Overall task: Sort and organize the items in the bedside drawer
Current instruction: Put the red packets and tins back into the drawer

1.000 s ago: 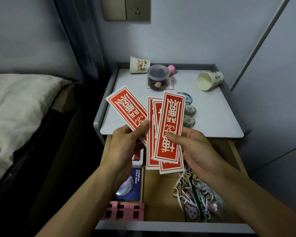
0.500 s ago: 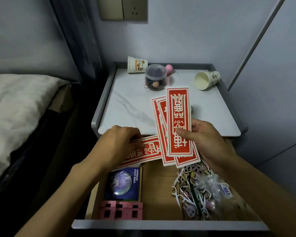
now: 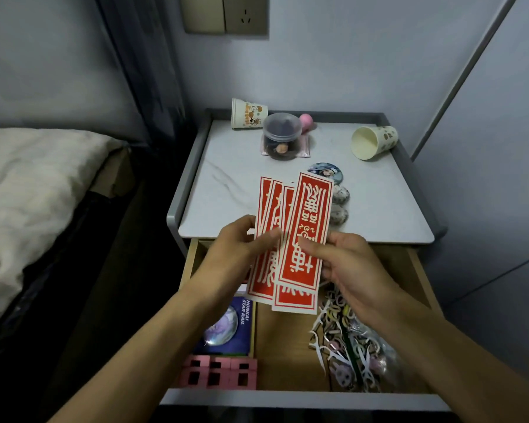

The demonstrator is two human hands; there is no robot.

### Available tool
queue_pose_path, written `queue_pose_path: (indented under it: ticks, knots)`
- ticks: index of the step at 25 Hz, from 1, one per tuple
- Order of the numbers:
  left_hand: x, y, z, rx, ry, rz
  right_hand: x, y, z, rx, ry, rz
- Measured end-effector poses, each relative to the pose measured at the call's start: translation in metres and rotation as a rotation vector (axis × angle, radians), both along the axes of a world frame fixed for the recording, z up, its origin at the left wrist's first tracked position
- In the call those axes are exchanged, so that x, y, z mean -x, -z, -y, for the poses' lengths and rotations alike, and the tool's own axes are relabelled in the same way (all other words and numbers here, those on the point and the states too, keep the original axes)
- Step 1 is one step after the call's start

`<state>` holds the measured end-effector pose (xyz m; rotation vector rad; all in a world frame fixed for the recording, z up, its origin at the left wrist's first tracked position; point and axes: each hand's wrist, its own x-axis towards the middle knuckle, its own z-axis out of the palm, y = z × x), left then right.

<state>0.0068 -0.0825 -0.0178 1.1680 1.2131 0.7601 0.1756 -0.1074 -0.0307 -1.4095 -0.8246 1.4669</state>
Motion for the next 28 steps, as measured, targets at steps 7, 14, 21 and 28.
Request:
queue_pose_path:
  ticks: [7, 14, 21, 28]
  knots:
    - [0.0046, 0.0021, -0.0012, 0.056, -0.021, 0.047, -0.0012, -0.0037, -0.0012, -0.022, 0.028, 0.049]
    - [0.0024, 0.0048, 0.0017, 0.105, 0.033, 0.151, 0.0030, -0.0002, -0.0017, -0.062, 0.071, 0.106]
    - [0.0021, 0.0051, 0.0006, 0.168, -0.141, 0.341, 0.0006, -0.0028, 0.0012, -0.008, -0.010, 0.157]
    - [0.0005, 0.0007, 0.0012, 0.235, -0.070, 0.386, 0.0009, -0.0020, -0.0015, -0.098, -0.037, 0.330]
